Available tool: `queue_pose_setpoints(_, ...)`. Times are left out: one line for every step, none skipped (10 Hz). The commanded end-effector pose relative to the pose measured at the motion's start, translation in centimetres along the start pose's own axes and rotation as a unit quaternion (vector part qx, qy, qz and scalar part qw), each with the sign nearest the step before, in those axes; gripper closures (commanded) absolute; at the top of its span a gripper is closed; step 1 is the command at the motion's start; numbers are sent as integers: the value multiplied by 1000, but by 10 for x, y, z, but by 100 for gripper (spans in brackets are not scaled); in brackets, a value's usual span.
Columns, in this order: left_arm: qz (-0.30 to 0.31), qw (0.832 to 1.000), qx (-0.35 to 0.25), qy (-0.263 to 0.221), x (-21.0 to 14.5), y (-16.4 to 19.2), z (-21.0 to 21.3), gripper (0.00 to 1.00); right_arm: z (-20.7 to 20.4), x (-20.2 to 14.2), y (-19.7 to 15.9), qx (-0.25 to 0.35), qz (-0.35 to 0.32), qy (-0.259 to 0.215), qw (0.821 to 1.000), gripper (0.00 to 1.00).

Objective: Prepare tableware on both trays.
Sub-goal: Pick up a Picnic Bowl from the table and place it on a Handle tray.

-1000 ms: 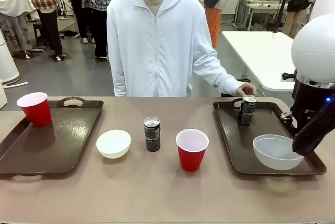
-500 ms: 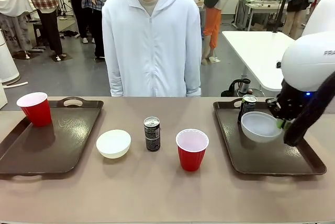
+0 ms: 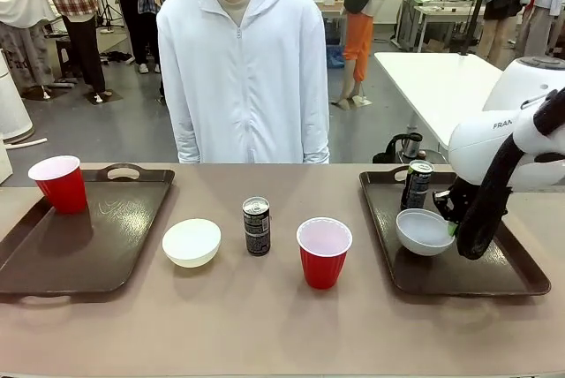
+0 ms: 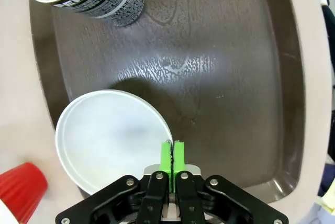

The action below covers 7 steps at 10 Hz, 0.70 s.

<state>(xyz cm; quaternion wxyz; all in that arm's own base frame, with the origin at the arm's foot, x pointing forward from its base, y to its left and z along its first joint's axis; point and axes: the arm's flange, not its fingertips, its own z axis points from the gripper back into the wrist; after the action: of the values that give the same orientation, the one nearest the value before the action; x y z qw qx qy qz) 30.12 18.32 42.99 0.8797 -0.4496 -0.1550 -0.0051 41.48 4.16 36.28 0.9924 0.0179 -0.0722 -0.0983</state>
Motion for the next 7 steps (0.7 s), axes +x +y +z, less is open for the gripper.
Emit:
queue_pose_setpoints(-2, 1000, -4, -7, 1, 0, 1, 0, -3, 1, -2, 22, 7, -12, 1000, 100)
queue_pose_setpoints(-2, 1000, -4, -7, 1, 0, 1, 0, -3, 1, -2, 22, 8, -12, 1000, 39)
queue_pose_setpoints(-2, 1000, -4, -7, 1, 0, 1, 0, -3, 1, -2, 22, 7, -8, 1000, 39)
queue_pose_setpoints(-2, 1000, -4, -7, 1, 0, 1, 0, -1, 1, -2, 21, 6, -3, 1000, 0)
queue_pose_setpoints(-2, 1000, -4, -7, 1, 0, 1, 0, 4, 0, -1, 18, 8, 4, 1000, 74)
queue_pose_setpoints(-2, 1000, -4, -7, 1, 0, 1, 0, 12, -3, 2, 20, 24, 23, 999, 0)
queue_pose_setpoints(-2, 1000, -4, -7, 1, 0, 1, 0, 24, -6, 5, 21, 39, 34, 998, 54)
